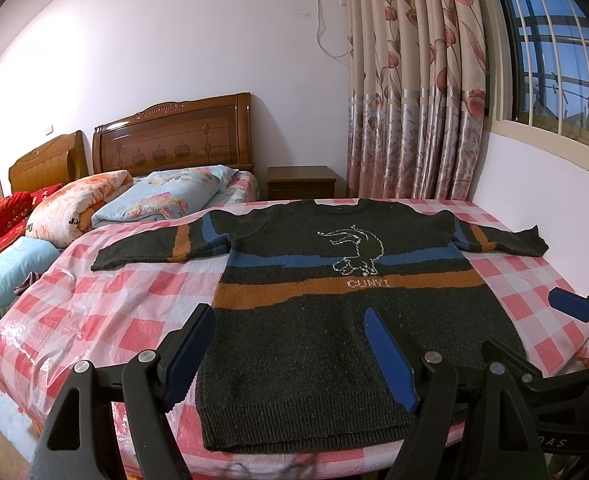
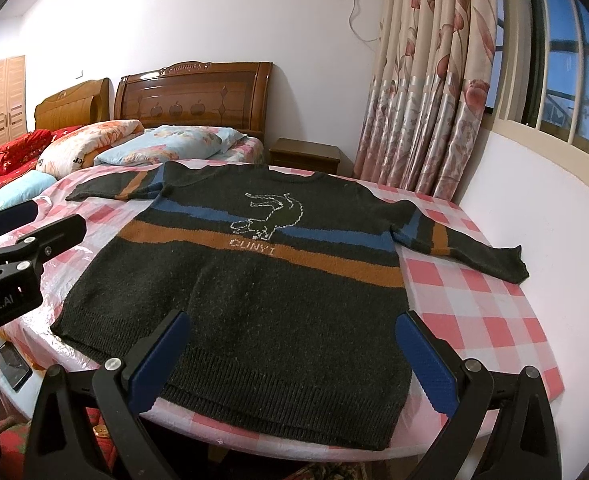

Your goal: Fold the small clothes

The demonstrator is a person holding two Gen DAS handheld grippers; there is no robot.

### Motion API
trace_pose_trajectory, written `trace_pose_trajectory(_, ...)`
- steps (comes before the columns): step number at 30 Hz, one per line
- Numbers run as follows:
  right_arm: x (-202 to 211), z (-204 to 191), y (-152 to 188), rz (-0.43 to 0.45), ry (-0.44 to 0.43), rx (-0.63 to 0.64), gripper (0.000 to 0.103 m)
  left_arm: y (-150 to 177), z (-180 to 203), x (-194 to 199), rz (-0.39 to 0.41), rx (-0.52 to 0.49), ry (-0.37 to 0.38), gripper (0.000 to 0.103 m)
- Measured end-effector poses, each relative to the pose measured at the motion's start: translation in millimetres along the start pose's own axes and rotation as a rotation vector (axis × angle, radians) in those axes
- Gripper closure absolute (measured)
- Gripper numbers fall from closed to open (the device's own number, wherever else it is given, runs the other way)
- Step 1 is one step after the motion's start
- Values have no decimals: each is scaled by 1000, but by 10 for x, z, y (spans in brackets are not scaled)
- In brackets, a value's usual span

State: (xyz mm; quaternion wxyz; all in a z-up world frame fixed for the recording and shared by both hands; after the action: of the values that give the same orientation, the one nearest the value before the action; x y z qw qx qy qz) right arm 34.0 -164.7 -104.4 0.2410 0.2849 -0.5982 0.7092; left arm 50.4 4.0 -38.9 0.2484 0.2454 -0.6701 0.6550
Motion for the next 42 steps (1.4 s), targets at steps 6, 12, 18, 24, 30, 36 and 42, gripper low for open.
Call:
trace_pose_trajectory(6,-3,-2,4,-1,-1,-1,0,0,5,10,0,1,0,24)
trace_pose_trajectory(12,-3,4,4,-1,0,-1,0,1,4,8,-1,0,0,24)
trace_pose_trajectory(18,-19,-10,7,-1,-3,-3,0,-1,2,6,0,-1,-1,24)
trace_pose_trajectory(24,23,-18,-12,27,-14,-13,0,28,23,1,2,-9,-1,24)
trace_pose_trajectory(30,45,-2,-24,44,-36,-28,0,88,58,-29,-6,-14,4,24)
trace_pose_trajectory(36,-152,10,32,-3,-60,-38,0,105,57,-223,-63,-9,18,24)
trace_pose_trajectory(42,-362,207,-28,-59,-73,-105,0,50,39,-467,-130,-3,17,24)
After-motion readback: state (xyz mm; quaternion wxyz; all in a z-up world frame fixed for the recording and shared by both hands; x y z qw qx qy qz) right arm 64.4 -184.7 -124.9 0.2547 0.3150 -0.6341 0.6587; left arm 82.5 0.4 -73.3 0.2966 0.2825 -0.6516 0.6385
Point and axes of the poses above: each gripper's, at about its wrist camera, not at the fingertips, and x roughly against the way its jaws point, z to its right, y to its underside, the point moved 6 cm from there along -x, roughly the way its jaws point, and after that the axes turned 11 degrees about -z, right-handed, at the moved point
